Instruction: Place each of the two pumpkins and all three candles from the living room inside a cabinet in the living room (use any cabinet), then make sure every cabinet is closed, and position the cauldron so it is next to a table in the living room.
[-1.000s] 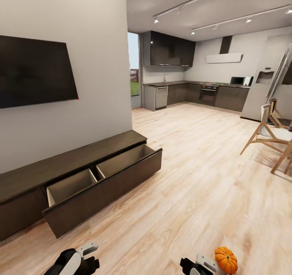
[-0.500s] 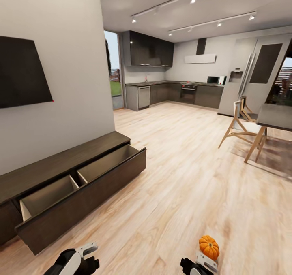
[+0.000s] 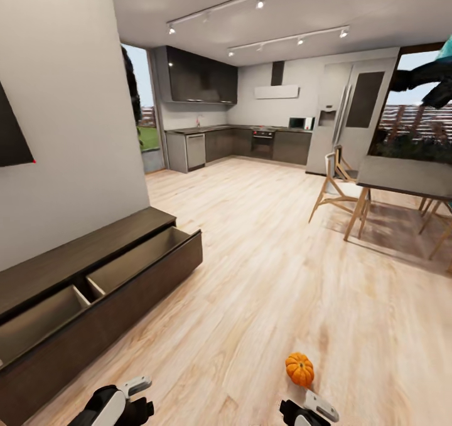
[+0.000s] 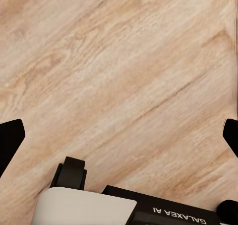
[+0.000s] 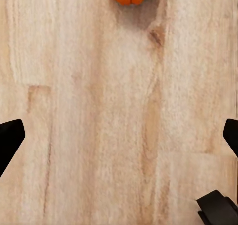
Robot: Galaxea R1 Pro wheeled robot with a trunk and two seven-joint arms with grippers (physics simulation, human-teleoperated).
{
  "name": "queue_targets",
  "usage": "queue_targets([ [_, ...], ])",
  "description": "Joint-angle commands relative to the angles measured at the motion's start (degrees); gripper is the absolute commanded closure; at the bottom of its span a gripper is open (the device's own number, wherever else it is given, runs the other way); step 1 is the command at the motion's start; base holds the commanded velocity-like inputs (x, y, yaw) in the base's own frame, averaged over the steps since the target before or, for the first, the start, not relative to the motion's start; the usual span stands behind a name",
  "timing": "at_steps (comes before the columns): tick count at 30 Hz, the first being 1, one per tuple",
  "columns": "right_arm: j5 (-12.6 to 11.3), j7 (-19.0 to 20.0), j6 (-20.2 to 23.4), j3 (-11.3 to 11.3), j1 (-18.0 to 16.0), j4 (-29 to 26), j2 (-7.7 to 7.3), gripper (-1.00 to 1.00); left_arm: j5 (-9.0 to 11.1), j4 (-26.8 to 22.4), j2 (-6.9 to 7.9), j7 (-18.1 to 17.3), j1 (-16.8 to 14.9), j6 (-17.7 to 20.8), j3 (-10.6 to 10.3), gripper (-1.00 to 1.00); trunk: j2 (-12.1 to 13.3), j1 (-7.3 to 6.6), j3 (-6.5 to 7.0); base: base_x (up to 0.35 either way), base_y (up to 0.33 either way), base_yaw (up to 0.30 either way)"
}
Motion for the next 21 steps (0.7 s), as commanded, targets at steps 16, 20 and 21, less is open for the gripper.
queue_targets([
  [16,0.0,0.1,0.0,-0.2,0.0,0.0,-0.17,-1.00,0.0,0.0,-0.06,0.0,0.0,0.0,0.0,-1.00,0.0,0.00,0.00,0.000,0.000,-0.288],
  [20,0.0,0.1,0.0,-0.2,0.0,0.0,-0.18,-1.00,0.0,0.0,-0.08,0.0,0.0,0.0,-0.1,-1.00,0.0,0.00,0.00,0.000,0.000,-0.288],
  [21,0.0,0.1,0.0,-0.2,0.0,0.0,-0.18,-1.00,0.0,0.0,-0.08,0.0,0.0,0.0,-0.1,-1.00,0.0,0.00,0.00,0.000,0.000,-0.288],
])
